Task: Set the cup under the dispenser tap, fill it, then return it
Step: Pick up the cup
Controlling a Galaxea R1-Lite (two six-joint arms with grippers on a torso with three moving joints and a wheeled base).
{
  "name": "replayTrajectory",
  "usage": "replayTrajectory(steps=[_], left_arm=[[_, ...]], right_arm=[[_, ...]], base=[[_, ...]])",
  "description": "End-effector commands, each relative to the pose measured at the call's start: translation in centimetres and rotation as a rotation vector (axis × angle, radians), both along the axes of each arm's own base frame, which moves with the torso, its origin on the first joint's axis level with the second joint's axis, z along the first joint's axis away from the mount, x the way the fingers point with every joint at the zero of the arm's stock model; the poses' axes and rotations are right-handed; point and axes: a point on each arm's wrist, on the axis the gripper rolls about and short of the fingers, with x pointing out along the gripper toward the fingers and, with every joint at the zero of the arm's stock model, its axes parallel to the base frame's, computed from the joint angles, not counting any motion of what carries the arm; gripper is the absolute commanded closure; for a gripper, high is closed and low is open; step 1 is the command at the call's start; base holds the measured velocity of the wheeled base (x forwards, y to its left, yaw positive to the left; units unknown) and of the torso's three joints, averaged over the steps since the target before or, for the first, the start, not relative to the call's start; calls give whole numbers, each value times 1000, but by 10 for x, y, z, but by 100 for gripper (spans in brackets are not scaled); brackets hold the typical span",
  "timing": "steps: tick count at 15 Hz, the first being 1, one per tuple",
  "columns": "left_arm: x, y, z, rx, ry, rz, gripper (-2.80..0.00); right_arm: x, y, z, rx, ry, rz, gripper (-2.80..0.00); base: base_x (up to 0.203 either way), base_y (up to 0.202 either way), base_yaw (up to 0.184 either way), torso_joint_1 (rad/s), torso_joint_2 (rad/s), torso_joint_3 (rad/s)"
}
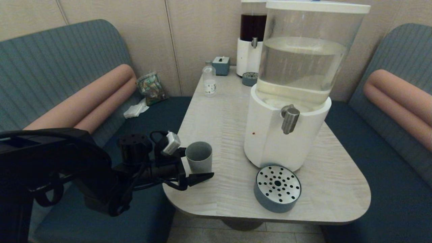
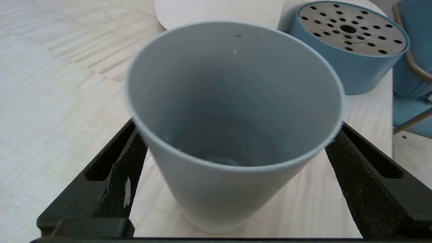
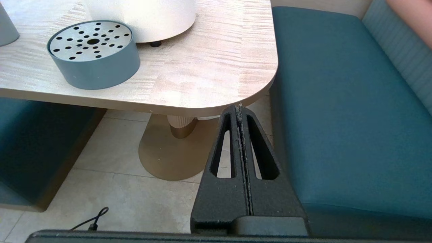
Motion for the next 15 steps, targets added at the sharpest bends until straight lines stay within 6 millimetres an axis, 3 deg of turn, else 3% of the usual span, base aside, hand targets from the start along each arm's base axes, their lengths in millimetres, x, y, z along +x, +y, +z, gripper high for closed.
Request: replayTrajectory(steps=[1,10,15], left_arm=[[-4,0,3,-2,-7,-7,-280],[-6,5,19,-45,-58,95,-280],[0,3,12,-47,-47,107,-280]], right_arm=[[0,0,0,0,-1,1,0],[0,0,0,0,-2,1,0],[0,0,0,0,-2,0,0]], base=[[0,0,0,0,0,0],[0,0,0,0,0,0],[0,0,0,0,0,0]])
